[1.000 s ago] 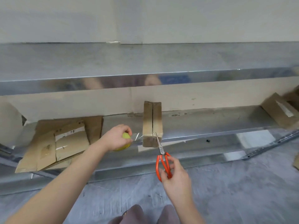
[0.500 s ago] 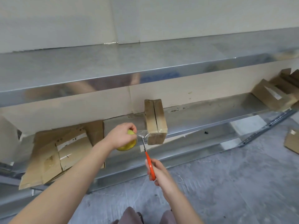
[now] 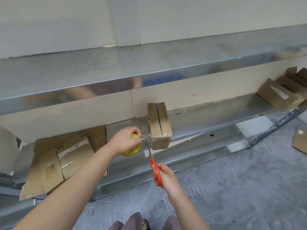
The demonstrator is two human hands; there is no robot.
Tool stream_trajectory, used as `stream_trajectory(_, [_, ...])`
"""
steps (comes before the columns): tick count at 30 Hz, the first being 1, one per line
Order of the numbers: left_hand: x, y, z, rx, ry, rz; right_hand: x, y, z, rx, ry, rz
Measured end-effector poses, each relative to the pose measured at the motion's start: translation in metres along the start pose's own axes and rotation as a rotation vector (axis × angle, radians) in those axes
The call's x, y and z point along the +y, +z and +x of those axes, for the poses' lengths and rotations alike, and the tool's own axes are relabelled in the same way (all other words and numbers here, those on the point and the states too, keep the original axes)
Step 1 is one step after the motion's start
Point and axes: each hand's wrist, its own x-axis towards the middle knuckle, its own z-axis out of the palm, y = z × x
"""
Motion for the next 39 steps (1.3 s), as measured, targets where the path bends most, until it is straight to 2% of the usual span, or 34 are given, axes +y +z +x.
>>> stream_trajectory(4, [0.0,0.001,0.002,-0.006,0.011,-0.008,0.004,-0.005,0.003,0.013,-0.041,-0.041])
stream_trajectory(11, [0.0,0.004,0.003,0.026,0.009,-0.015,0.014,-0.017,0.006,0.022,-0.153,-0.333])
stream_trajectory(17, [0.0,0.006,0.003,0.03,0.01,0.015,0.026,-0.078,0.003,0.287,-0.287,-0.58])
stream_trajectory(21, [-0.001,0.008,0.003,0.043,-0.008,0.033,0.019,-0.129,0.007,0.544,-0.305,-0.577])
stream_trajectory(23, [0.0,0.008,0.003,0.056,-0.015,0.035,0.004,-0.146,0.026,0.603,-0.321,-0.595])
stream_trajectory(31, [0.005,0.008,-0.002,0.1,-0.136,0.004,-0.051,-0.17,0.128,0.543,-0.234,-0.835])
stream_trajectory(39, [0.012,0.025,-0.006,0.155,-0.223,-0.048,-0.045,-0.18,0.159,0.272,-0.34,-0.925])
